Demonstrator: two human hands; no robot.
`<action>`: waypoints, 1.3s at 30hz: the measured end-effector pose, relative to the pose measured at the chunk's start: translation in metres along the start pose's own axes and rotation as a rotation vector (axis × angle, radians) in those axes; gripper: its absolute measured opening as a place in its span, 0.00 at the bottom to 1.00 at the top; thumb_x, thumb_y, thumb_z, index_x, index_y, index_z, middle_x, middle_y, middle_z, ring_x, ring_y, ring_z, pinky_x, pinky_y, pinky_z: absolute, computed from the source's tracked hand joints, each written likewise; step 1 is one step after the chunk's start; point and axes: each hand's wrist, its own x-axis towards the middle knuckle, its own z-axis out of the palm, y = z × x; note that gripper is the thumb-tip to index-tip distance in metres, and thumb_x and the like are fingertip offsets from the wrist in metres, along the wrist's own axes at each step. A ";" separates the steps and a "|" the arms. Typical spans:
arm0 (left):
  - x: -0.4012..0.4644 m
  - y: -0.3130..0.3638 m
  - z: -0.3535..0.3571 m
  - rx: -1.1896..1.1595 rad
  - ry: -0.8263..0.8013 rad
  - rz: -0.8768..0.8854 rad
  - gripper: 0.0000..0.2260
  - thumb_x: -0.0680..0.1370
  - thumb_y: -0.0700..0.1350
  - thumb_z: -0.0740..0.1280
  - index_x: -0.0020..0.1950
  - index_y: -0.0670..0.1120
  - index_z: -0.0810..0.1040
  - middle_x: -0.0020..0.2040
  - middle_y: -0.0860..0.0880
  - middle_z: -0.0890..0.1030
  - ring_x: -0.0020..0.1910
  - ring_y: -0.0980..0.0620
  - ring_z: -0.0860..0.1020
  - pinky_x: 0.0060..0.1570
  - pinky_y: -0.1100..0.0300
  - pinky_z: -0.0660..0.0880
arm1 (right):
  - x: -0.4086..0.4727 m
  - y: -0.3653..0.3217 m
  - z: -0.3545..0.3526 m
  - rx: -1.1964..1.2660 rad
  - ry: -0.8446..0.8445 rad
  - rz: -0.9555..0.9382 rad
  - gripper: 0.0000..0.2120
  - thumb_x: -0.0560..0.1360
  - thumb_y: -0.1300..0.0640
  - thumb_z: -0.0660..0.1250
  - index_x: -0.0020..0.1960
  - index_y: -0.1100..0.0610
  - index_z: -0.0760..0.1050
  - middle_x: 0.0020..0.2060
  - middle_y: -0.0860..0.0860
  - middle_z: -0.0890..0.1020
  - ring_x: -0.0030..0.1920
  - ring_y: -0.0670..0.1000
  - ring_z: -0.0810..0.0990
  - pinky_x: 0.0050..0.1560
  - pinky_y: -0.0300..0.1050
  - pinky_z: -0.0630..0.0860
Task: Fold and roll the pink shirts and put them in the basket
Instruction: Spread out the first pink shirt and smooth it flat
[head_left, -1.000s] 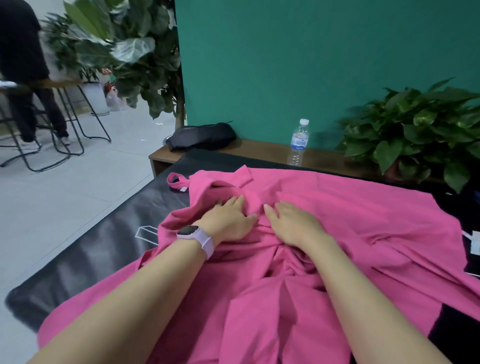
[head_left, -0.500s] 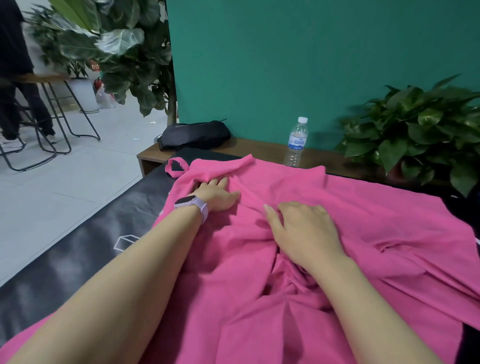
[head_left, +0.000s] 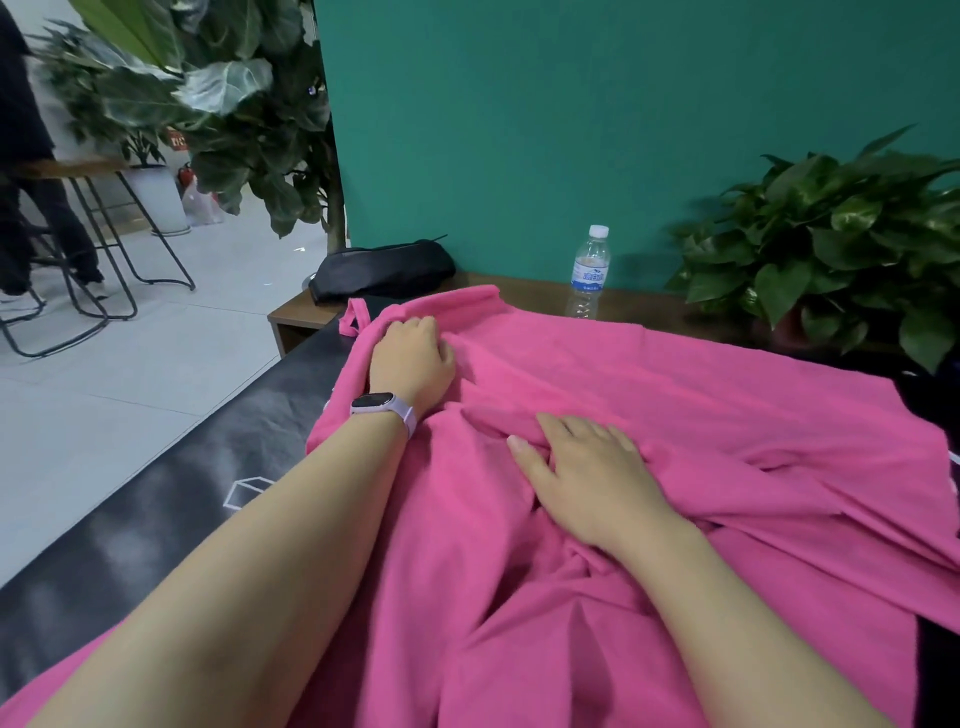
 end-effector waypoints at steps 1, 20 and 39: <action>-0.007 0.003 -0.004 0.046 -0.036 0.001 0.10 0.78 0.45 0.59 0.53 0.42 0.76 0.51 0.41 0.82 0.49 0.39 0.79 0.45 0.51 0.72 | 0.005 0.006 0.000 0.059 -0.019 0.022 0.35 0.81 0.32 0.45 0.79 0.53 0.62 0.76 0.52 0.68 0.77 0.53 0.63 0.78 0.57 0.55; -0.054 -0.028 -0.030 0.250 -0.536 0.043 0.27 0.84 0.60 0.44 0.82 0.52 0.52 0.83 0.48 0.48 0.81 0.47 0.47 0.75 0.33 0.45 | -0.010 0.005 -0.007 0.011 0.115 -0.024 0.29 0.81 0.33 0.47 0.68 0.50 0.72 0.64 0.50 0.78 0.66 0.56 0.73 0.65 0.56 0.67; -0.046 -0.044 -0.048 0.318 -0.191 0.178 0.17 0.83 0.48 0.54 0.52 0.41 0.80 0.55 0.40 0.80 0.55 0.39 0.77 0.53 0.48 0.74 | 0.029 0.040 0.002 0.259 0.020 0.053 0.33 0.81 0.34 0.44 0.79 0.50 0.60 0.76 0.52 0.70 0.75 0.54 0.68 0.75 0.52 0.61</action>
